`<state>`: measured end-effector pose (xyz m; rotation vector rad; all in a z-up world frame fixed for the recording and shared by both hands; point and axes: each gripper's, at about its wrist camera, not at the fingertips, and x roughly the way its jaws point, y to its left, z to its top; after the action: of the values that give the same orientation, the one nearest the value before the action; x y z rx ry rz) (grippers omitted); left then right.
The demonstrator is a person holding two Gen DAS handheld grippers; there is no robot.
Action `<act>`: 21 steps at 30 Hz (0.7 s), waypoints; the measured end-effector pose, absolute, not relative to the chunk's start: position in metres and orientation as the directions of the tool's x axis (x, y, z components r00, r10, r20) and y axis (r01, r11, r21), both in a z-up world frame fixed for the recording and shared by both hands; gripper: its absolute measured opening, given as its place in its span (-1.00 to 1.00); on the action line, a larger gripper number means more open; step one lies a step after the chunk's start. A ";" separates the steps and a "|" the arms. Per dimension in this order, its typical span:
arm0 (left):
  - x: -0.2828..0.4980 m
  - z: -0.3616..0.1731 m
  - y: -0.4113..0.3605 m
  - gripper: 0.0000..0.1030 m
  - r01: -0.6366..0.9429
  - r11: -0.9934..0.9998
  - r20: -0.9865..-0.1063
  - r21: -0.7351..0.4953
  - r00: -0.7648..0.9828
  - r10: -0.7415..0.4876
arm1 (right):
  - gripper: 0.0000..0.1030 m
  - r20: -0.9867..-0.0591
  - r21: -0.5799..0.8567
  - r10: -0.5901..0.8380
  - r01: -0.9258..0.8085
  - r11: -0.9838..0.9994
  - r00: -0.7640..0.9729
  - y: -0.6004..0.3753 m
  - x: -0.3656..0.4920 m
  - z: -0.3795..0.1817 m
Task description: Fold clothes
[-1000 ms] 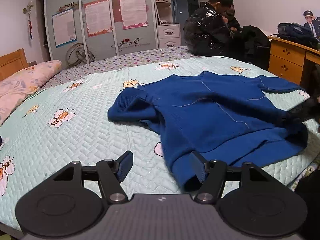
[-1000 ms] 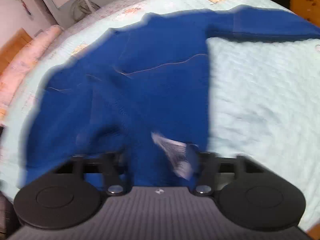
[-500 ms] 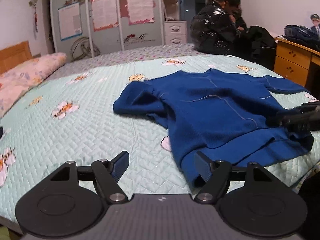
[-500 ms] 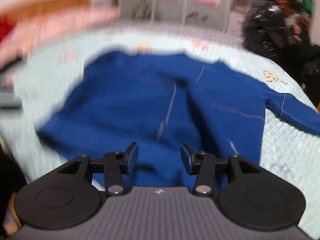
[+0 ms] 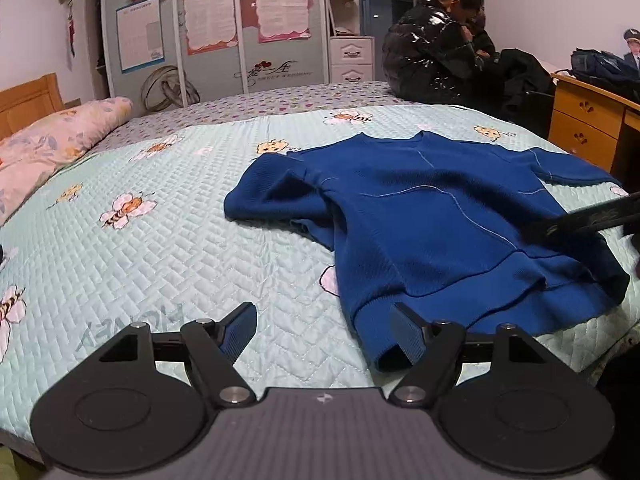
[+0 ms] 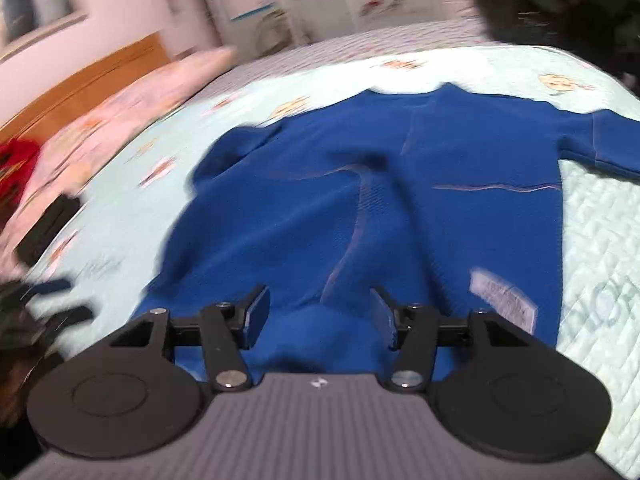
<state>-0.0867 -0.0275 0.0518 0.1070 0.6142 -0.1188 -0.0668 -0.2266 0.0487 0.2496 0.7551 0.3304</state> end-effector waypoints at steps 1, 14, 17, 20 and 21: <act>-0.087 0.053 -0.027 0.47 0.140 0.988 -0.578 0.066 0.812 -0.077 | 0.18 -0.658 0.366 0.431 -0.238 0.900 0.617 -0.219 -0.060 0.039; -0.088 0.057 -0.029 0.53 0.140 0.986 -0.559 0.087 0.826 -0.068 | 0.21 -0.619 0.457 0.598 -0.386 0.801 0.509 -0.219 -0.047 0.040; -0.091 0.056 -0.037 0.53 0.190 0.970 -0.541 0.151 0.837 -0.080 | 0.06 -0.494 0.661 0.831 -0.510 0.550 0.256 -0.205 -0.065 0.033; -0.092 0.052 -0.050 0.53 0.251 0.938 -0.526 0.238 0.846 -0.093 | 0.18 -0.361 0.754 0.866 -0.437 0.490 0.347 -0.237 -0.091 0.036; -0.092 0.048 -0.059 0.53 0.283 0.913 -0.518 0.295 0.850 -0.096 | 0.20 -0.336 0.775 0.853 -0.398 0.492 0.400 -0.250 -0.098 0.035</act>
<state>-0.0918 -0.0591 0.0477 0.3738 0.5191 -0.2046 -0.0978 -0.2501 0.0351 0.6593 0.8059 0.8680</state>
